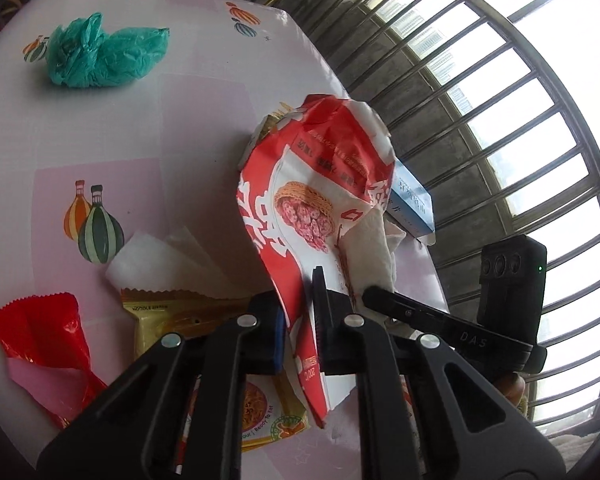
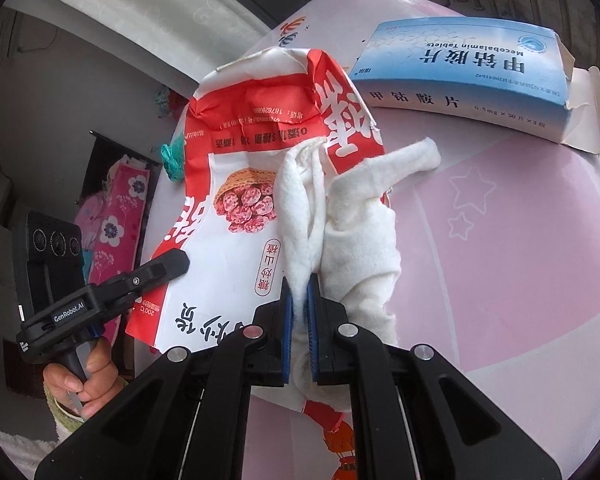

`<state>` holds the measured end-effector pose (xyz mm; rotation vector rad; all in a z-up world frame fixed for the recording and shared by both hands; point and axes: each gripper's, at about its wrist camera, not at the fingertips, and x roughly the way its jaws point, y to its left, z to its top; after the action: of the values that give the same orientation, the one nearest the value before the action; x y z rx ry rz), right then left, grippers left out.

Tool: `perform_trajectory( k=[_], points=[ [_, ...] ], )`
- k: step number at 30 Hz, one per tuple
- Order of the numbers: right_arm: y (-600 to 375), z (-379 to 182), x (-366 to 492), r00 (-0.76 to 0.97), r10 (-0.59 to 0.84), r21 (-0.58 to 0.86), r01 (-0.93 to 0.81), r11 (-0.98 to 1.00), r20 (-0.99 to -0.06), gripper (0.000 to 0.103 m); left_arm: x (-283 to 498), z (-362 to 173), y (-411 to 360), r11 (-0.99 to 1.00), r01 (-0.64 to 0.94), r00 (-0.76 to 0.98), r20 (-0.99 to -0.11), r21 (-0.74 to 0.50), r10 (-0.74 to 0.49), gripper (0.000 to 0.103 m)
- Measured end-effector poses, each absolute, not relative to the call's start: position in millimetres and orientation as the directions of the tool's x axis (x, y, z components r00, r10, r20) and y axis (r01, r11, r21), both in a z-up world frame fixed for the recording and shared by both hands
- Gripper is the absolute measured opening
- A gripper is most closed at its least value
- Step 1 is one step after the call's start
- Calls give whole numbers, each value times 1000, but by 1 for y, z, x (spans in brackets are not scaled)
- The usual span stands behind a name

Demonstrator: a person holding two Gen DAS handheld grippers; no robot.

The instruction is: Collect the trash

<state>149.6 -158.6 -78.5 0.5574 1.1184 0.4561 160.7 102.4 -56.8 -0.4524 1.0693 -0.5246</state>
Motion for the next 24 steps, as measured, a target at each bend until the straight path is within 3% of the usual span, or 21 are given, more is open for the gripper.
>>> perform_trajectory(
  k=[14, 24],
  points=[
    [-216, -25, 125, 581, 547, 677, 9, 736, -603, 7, 136, 5, 113, 763, 316, 466, -609, -564, -642, 0],
    [-239, -30, 117, 582, 604, 747, 9, 665, -545, 7, 124, 31, 115, 735, 290, 544, -526, -613, -653, 0]
  ],
)
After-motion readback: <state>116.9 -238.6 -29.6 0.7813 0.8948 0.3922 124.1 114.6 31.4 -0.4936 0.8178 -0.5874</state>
